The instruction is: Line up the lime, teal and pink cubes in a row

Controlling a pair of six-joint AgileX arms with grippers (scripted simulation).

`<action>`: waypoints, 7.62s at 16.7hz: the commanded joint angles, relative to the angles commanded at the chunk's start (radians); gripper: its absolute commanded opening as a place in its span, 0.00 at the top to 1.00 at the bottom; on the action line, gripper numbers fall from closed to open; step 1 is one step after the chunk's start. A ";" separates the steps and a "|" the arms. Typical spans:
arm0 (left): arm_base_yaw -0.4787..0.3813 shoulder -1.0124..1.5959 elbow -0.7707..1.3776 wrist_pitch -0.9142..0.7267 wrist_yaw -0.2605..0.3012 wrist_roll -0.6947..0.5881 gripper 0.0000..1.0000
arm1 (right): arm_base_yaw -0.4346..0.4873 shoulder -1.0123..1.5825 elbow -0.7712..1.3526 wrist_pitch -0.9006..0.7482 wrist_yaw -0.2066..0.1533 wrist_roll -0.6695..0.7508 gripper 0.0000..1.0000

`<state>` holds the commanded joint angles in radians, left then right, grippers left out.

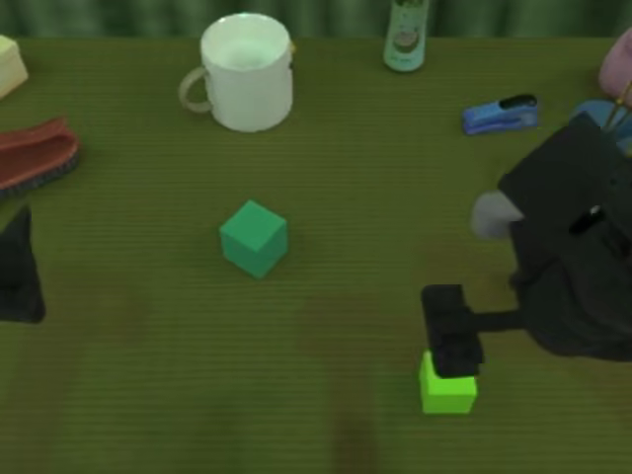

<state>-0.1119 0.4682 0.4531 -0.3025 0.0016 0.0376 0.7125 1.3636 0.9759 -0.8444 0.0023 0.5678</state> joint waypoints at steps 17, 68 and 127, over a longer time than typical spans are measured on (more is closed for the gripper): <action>-0.333 1.707 1.453 -0.933 0.003 0.117 0.00 | -0.607 -1.259 -0.934 0.761 -0.005 -0.528 0.00; -0.345 1.852 1.473 -0.863 0.006 0.125 1.00 | -0.702 -1.364 -0.976 0.844 -0.002 -0.568 0.00; -0.797 1.650 1.042 -0.627 -0.019 -0.940 0.00 | -0.702 -1.364 -0.976 0.844 -0.002 -0.568 0.00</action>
<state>-0.9091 2.1177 1.4953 -0.9290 -0.0174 -0.9029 0.0100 0.0000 0.0000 0.0000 0.0000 0.0000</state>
